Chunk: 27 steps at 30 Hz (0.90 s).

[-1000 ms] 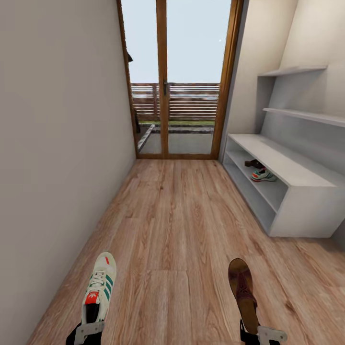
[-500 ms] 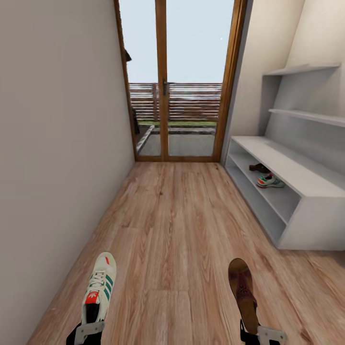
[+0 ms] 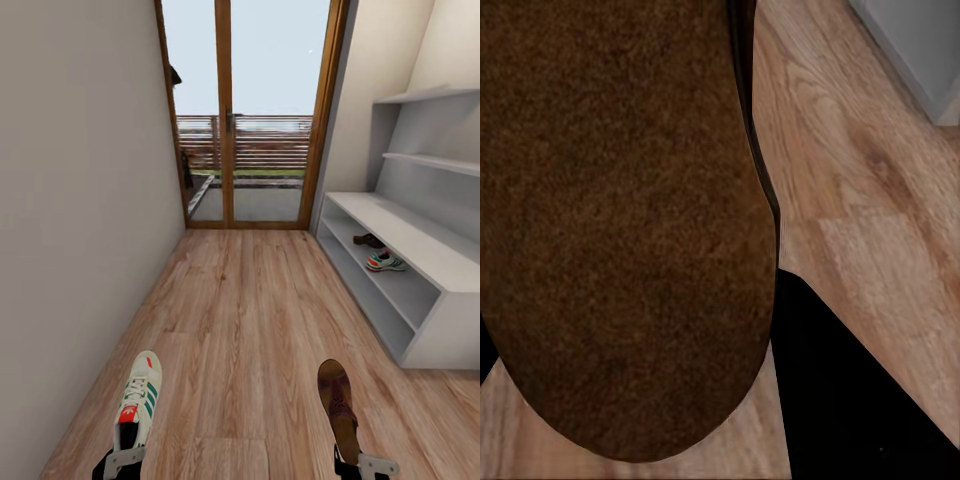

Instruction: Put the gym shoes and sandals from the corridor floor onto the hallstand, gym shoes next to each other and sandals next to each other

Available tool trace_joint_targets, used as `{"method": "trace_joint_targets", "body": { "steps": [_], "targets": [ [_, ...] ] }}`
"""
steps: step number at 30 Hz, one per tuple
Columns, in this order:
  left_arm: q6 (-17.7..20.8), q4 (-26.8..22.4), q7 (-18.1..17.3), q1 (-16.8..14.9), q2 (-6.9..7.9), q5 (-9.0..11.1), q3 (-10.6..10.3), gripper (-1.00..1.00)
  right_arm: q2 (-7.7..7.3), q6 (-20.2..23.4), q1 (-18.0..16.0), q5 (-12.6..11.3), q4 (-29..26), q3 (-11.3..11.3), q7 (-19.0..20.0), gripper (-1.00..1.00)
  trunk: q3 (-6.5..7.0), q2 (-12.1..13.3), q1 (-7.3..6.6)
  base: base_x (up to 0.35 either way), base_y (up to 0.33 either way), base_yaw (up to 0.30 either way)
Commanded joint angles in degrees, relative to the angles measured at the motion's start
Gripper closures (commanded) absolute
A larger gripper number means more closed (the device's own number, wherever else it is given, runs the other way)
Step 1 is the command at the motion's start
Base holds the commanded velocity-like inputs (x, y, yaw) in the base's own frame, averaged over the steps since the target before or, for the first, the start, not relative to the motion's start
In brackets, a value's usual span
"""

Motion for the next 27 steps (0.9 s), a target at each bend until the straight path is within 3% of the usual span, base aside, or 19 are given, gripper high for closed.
{"method": "trace_joint_targets", "body": {
  "steps": [1, 27],
  "targets": [
    [-0.2, 0.0, -0.4, -0.1, -0.04, -0.4, 0.5, 1.00, 0.02, -0.1, 0.0, 0.4, 0.1, -0.2, -0.2, 1.00, -0.05, 0.0, 0.02, 0.339, 0.000, 0.000],
    [-0.2, 0.1, -0.4, -0.1, -0.04, -0.4, 0.5, 1.00, 0.02, -0.1, 0.0, 0.4, 0.1, -0.2, -0.2, 1.00, -0.05, 0.0, 0.02, 0.339, 0.000, 0.000]
  ]
}}
